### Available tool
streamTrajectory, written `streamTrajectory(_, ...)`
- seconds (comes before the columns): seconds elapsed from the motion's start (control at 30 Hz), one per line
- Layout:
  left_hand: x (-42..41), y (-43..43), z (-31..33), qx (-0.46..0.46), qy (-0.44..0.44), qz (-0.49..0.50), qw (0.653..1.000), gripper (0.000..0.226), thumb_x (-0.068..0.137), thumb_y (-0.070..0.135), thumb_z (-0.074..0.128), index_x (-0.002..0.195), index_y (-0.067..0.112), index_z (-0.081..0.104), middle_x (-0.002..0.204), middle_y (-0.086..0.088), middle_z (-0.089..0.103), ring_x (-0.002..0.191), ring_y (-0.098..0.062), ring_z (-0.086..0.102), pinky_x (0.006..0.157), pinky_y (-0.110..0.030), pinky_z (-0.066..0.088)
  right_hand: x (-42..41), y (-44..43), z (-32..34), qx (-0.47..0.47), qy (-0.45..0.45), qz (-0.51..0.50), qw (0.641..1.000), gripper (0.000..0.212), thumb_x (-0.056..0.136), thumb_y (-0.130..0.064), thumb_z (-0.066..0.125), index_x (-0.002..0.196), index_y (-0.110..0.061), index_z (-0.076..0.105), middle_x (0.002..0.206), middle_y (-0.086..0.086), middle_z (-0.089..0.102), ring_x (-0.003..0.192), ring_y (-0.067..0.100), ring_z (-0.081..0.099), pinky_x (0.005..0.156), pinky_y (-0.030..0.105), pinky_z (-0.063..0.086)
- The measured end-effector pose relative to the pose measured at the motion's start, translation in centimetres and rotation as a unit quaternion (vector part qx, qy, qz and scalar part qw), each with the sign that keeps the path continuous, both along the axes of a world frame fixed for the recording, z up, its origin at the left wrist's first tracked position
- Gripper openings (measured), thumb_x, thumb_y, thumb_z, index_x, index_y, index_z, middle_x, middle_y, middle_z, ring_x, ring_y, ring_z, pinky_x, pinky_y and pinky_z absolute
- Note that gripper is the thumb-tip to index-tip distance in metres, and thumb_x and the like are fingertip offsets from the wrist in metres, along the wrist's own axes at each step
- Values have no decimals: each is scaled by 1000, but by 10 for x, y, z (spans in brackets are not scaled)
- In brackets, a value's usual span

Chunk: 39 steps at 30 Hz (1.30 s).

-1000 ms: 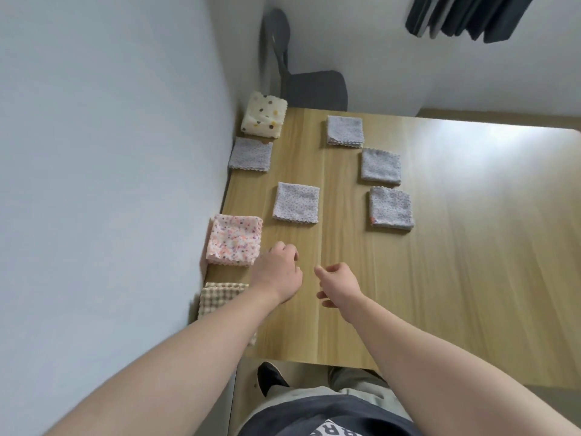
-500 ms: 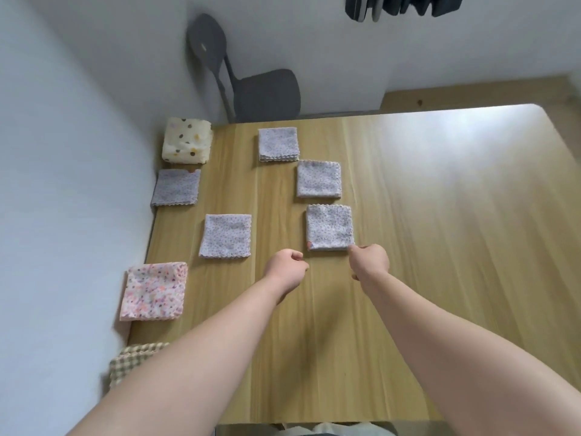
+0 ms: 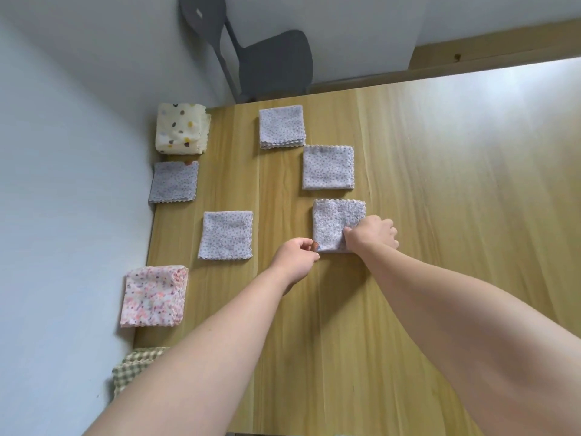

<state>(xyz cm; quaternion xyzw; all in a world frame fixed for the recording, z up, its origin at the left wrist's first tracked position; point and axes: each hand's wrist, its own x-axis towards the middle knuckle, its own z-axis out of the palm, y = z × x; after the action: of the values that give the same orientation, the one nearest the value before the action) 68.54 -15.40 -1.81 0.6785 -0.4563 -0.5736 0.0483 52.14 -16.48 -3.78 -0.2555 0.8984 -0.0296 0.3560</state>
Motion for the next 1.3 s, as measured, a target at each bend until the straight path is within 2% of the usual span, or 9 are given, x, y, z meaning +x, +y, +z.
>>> streamTrajectory(0.1, 2, -7, -2, 12, 13, 18, 1000, 46, 95, 11, 65, 140, 14, 55, 132, -1, 61, 109, -20, 63, 80, -29, 50, 2, -1, -5, -28, -24, 11, 999, 35, 92, -34, 62, 119, -11, 62, 133, 13, 50, 126, 31, 48, 102, 41, 42)
streamTrajectory(0.23, 8, -9, 0, 54, 42, 77, 995, 46, 96, 22, 66, 139, 14, 52, 107, -2, 63, 99, -18, 61, 78, -33, 52, 12, 3, 7, -139, -145, -52, 978, 8, 84, -19, 62, 86, -14, 56, 90, 4, 64, 77, 23, 57, 58, 29, 41)
streamTrajectory(0.33, 13, -15, 3, 104, 91, 137, 981, 38, 98, 45, 62, 125, 19, 62, 111, 0, 67, 102, -21, 61, 86, -37, 49, 25, 5, 19, -207, -248, -107, 940, 20, 80, -13, 70, 80, -18, 51, 78, 1, 59, 71, 20, 55, 63, 34, 46)
streamTrajectory(0.43, 26, -22, 7, 153, 145, 180, 961, 52, 91, 69, 55, 111, 25, 72, 98, 5, 75, 90, -17, 63, 68, -30, 46, 41, 8, 30, -238, -342, -140, 898, 27, 78, -4, 78, 88, -14, 55, 87, 7, 67, 76, 22, 66, 70, 39, 56)
streamTrajectory(0.57, 54, -36, 10, 163, 226, 240, 930, 31, 98, 45, 60, 107, 18, 73, 97, -2, 77, 79, -17, 71, 66, -29, 54, 59, 7, 38, -228, -444, -180, 847, 37, 80, 3, 79, 108, -8, 58, 96, 8, 76, 79, 22, 75, 65, 34, 60)
streamTrajectory(0.73, 97, -51, 6, 85, 233, 270, 930, 22, 97, 11, 65, 117, 3, 67, 106, -15, 76, 93, -26, 75, 75, -36, 59, 81, 3, 31, -166, -450, -148, 865, 33, 81, 0, 79, 111, -7, 67, 100, 8, 78, 89, 25, 76, 90, 46, 60)
streamTrajectory(0.83, 120, -57, 6, 41, 196, 246, 948, 6, 97, 7, 65, 102, 10, 68, 105, -12, 75, 90, -20, 73, 75, -33, 57, 100, -4, 30, -158, -435, -151, 874, 23, 86, -3, 75, 107, -8, 68, 91, 7, 77, 73, 19, 73, 79, 39, 62)
streamTrajectory(1.1, 182, -79, 7, -38, 77, 182, 980, 12, 96, 4, 61, 94, 14, 67, 87, -4, 71, 64, -11, 61, 39, -18, 38, 171, -30, 23, -137, -381, -70, 912, 43, 86, 1, 75, 122, -9, 54, 110, 10, 71, 89, 23, 74, 70, 36, 63)
streamTrajectory(1.3, 210, -89, -3, -68, 24, 151, 986, 16, 93, 1, 62, 89, 16, 66, 91, -6, 72, 71, -17, 64, 54, -25, 44, 202, -43, 8, -121, -314, -15, 942, 40, 84, -8, 75, 116, -16, 53, 109, 7, 69, 93, 23, 72, 79, 47, 63)
